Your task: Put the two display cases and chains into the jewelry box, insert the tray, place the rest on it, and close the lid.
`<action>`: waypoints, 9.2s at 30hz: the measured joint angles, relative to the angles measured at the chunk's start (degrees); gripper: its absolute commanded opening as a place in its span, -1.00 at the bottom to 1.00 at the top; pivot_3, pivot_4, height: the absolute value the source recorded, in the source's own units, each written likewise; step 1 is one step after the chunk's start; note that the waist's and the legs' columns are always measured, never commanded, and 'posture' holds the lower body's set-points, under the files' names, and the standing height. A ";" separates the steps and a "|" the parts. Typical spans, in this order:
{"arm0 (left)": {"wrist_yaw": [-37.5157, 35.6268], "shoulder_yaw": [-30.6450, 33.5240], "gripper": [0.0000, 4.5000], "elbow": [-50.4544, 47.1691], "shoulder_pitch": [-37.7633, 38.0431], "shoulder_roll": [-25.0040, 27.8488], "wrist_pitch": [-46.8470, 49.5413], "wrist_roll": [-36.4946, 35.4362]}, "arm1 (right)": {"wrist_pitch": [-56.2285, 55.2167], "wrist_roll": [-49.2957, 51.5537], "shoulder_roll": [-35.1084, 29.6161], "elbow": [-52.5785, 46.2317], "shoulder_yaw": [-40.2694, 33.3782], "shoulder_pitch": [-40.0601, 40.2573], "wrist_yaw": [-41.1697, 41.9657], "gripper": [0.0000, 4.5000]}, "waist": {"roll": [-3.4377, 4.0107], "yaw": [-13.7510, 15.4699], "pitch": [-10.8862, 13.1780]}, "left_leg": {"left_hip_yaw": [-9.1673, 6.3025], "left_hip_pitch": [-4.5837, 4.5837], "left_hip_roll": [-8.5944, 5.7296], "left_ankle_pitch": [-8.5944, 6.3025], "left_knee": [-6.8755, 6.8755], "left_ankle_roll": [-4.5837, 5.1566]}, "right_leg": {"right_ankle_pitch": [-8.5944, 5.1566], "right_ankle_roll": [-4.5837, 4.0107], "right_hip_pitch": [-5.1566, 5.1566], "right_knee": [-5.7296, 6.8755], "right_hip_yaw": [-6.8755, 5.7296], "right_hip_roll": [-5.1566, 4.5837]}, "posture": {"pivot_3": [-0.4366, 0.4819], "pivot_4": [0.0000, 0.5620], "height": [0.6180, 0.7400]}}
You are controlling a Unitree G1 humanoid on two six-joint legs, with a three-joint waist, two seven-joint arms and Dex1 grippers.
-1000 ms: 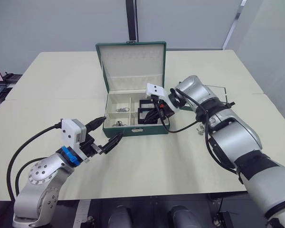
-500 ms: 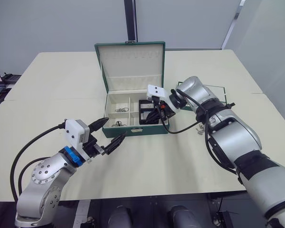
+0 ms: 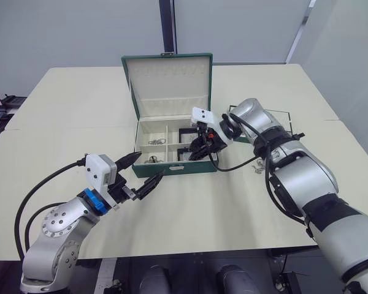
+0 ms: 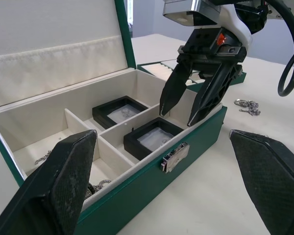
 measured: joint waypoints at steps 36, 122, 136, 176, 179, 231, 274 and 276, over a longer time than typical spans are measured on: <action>-2.05 20.04 1.00 21.25 1.55 9.81 -0.83 3.00 | 9.09 25.94 -23.86 -60.59 -40.50 58.31 -28.96 0.99 | -0.12 -0.03 -0.01 | 0.00 0.01 -0.04 -0.02 -0.15 0.00 | 0.00 0.04 0.08 -0.13 0.15 0.02 | -0.05 -0.47 1.00; -4.97 -19.83 1.00 21.29 -28.38 -15.54 -6.80 11.84 | -21.83 -7.14 -23.43 8.82 -4.44 12.06 -23.82 0.99 | -0.08 -0.16 0.00 | 0.14 0.10 -0.04 0.00 0.10 0.01 | 0.02 0.07 0.12 -0.05 0.27 0.04 | -0.05 -0.47 1.00; -3.50 -19.80 1.00 21.26 -28.16 -15.72 -6.77 12.57 | -21.64 -8.73 -22.66 9.11 -5.77 12.02 -27.23 -0.66 | -0.07 -0.15 0.00 | 0.14 0.10 -0.04 0.01 0.10 0.00 | 0.02 0.07 0.12 -0.04 0.25 0.04 | -0.05 -0.47 1.00; -4.89 -15.19 1.00 18.00 -25.40 -12.44 -7.65 11.30 | -15.96 -6.83 -33.45 3.72 -8.68 5.03 3.08 -1.00 | 0.20 -0.18 0.16 | 0.17 0.10 -0.04 0.01 0.08 0.00 | 0.02 0.07 0.08 -0.06 0.30 0.04 | -0.05 -0.47 1.00; -4.92 -12.63 1.00 13.42 -21.81 -9.86 -5.79 9.04 | -13.10 -3.93 -35.39 -2.85 -8.40 6.26 6.68 -1.00 | 0.26 -0.08 0.20 | 0.15 0.10 -0.04 0.01 0.07 0.01 | 0.02 0.07 0.08 -0.06 0.28 0.04 | -0.05 -0.47 1.00; 6.73 10.64 1.00 -15.83 28.45 -12.18 -6.06 -4.29 | 26.49 9.05 -13.40 -57.23 17.66 12.41 -12.56 -1.00 | -0.09 -0.21 0.18 | -0.07 0.01 -0.04 -0.02 -0.09 0.04 | 0.01 0.04 -0.05 -0.05 0.30 0.09 | -0.05 -0.47 1.00; 8.88 6.88 1.00 -15.22 26.44 -12.26 -8.27 -1.10 | 16.23 2.17 -3.90 -38.74 15.71 8.30 -9.79 -1.00 | -0.11 -0.23 0.17 | -0.03 0.00 -0.04 -0.03 -0.12 0.02 | 0.01 0.04 -0.09 -0.05 0.32 0.09 | -0.05 -0.47 1.00; 8.89 6.49 1.00 -15.16 26.36 -12.29 -8.31 -0.93 | 16.12 2.16 -3.60 -38.15 15.65 8.22 -9.83 -1.00 | -0.11 -0.24 0.17 | -0.03 0.00 -0.04 -0.03 -0.12 0.02 | 0.01 0.04 -0.09 -0.04 0.32 0.09 | -0.05 -0.47 1.00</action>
